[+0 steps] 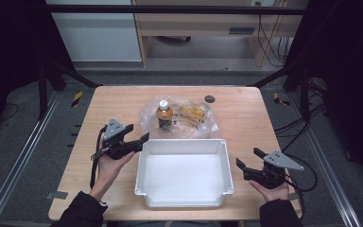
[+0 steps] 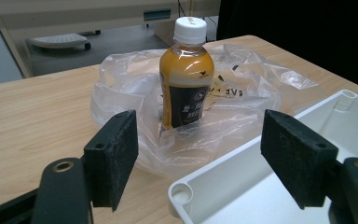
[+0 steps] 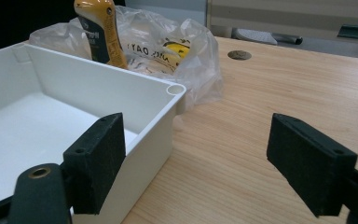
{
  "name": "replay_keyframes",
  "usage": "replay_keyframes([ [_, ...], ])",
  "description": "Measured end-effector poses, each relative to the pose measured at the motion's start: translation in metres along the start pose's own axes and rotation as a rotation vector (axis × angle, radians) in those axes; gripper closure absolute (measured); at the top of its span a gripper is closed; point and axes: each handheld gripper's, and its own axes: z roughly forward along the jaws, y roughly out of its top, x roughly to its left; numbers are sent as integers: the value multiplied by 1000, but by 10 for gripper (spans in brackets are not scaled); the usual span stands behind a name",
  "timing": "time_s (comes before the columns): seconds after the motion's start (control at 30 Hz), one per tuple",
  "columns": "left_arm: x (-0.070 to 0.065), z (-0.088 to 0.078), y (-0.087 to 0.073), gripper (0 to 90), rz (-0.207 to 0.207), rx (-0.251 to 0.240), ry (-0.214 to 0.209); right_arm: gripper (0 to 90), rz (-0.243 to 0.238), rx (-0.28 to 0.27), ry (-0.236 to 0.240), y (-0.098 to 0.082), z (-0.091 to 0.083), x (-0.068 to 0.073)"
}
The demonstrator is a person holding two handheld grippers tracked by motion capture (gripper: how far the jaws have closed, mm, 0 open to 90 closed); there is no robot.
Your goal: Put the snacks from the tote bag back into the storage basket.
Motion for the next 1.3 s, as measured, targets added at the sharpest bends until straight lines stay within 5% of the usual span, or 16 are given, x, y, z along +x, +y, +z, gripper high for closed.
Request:
replay_keyframes([
  [1.3,-4,41,30,272,27,-24,36,201,-7,4,6,1,3,1],
])
